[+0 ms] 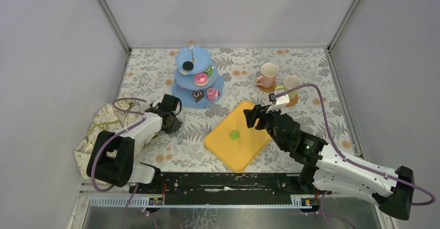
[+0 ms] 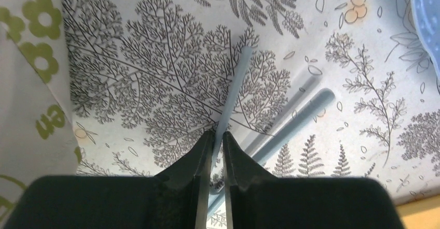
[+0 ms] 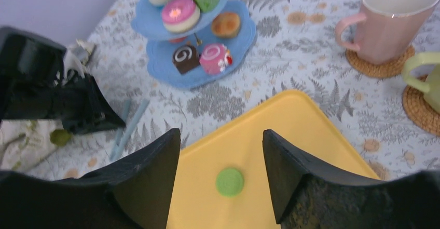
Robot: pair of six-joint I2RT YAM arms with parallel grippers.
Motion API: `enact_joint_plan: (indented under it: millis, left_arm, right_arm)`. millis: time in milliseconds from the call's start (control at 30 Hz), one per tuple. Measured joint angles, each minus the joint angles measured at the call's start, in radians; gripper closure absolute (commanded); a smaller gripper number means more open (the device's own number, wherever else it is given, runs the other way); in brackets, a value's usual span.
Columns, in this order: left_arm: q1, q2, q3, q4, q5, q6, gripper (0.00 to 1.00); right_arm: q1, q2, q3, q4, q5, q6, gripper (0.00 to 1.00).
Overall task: Serve the afternoon tea
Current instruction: Pick up the clamp from the center of the board.
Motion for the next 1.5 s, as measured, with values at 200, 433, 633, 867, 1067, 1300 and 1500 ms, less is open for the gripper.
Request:
enact_joint_plan:
  millis: [200, 433, 633, 867, 1067, 1300, 1500]
  left_arm:
    - [0.001, -0.035, -0.027, -0.003, 0.060, -0.060, 1.00]
    - [0.001, -0.103, -0.052, -0.012, 0.127, -0.159, 1.00]
    - [0.001, -0.174, -0.052, -0.015, 0.158, -0.219, 1.00]
    - [-0.027, -0.215, -0.051, -0.019, 0.196, -0.278, 1.00]
    - [-0.117, -0.208, -0.030, -0.026, 0.214, -0.332, 1.00]
    - [-0.165, -0.198, 0.019, -0.027, 0.249, -0.380, 1.00]
    - [-0.183, -0.196, 0.047, -0.027, 0.287, -0.410, 1.00]
  right_arm:
    - [0.000, 0.027, 0.013, 0.076, 0.035, -0.051, 0.07]
    - [0.000, 0.209, 0.095, 0.035, -0.058, -0.109, 0.01]
    - [0.007, 0.261, 0.096, 0.002, -0.127, -0.136, 0.10]
    - [0.088, 0.298, 0.137, -0.033, -0.132, -0.164, 0.14]
    - [0.225, 0.413, 0.191, -0.060, -0.060, -0.201, 0.13]
    - [0.327, 0.546, 0.249, -0.072, 0.028, -0.239, 0.12]
    - [0.401, 0.671, 0.296, -0.058, 0.123, -0.286, 0.12]
